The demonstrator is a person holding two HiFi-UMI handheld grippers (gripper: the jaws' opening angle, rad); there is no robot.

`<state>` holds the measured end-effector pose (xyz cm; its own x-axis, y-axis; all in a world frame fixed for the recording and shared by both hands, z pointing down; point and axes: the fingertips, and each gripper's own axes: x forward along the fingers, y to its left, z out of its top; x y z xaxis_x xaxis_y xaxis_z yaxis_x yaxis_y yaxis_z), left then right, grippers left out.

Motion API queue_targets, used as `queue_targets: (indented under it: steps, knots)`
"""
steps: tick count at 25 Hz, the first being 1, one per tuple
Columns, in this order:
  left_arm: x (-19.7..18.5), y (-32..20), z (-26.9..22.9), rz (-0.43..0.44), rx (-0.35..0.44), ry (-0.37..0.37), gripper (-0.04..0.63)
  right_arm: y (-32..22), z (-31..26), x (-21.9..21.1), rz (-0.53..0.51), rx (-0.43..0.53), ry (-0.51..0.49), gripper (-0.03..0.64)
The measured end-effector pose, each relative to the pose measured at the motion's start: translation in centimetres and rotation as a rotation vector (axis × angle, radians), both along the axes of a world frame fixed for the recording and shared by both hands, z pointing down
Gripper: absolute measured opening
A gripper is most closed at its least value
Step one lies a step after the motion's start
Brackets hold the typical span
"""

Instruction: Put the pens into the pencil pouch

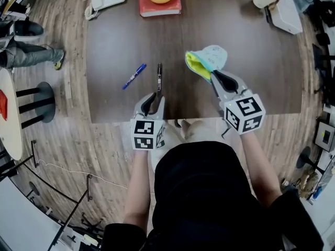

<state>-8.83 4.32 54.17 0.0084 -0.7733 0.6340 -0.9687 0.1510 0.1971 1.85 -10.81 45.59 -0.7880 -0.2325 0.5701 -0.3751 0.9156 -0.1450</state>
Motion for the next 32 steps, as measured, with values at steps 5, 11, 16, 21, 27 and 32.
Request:
queue_targets:
  steps: [5, 11, 16, 21, 27, 32]
  knots:
    - [-0.2, 0.1, 2.3, 0.013, -0.039, -0.002, 0.094, 0.1, -0.5, -0.3, -0.003, 0.005, -0.007, 0.038]
    - [-0.2, 0.1, 4.6, 0.024, -0.072, -0.020, 0.089, 0.3, -0.8, -0.3, -0.011, 0.014, 0.000, 0.038]
    - [-0.3, 0.2, 6.3, 0.014, -0.107, -0.014, 0.086, 0.3, -0.9, -0.3, -0.018, 0.015, 0.006, 0.038]
    - [-0.4, 0.2, 7.3, 0.011, -0.132, -0.010, 0.081, 0.5, -0.9, -0.3, -0.015, 0.012, 0.007, 0.038]
    - [-0.3, 0.4, 8.5, 0.004, -0.166, -0.025, 0.071, 0.3, -0.9, -0.3, -0.016, 0.012, 0.011, 0.038]
    - [-0.7, 0.5, 8.5, -0.012, -0.172, -0.045, 0.046, 0.4, -1.1, -0.4, -0.011, 0.012, 0.004, 0.038]
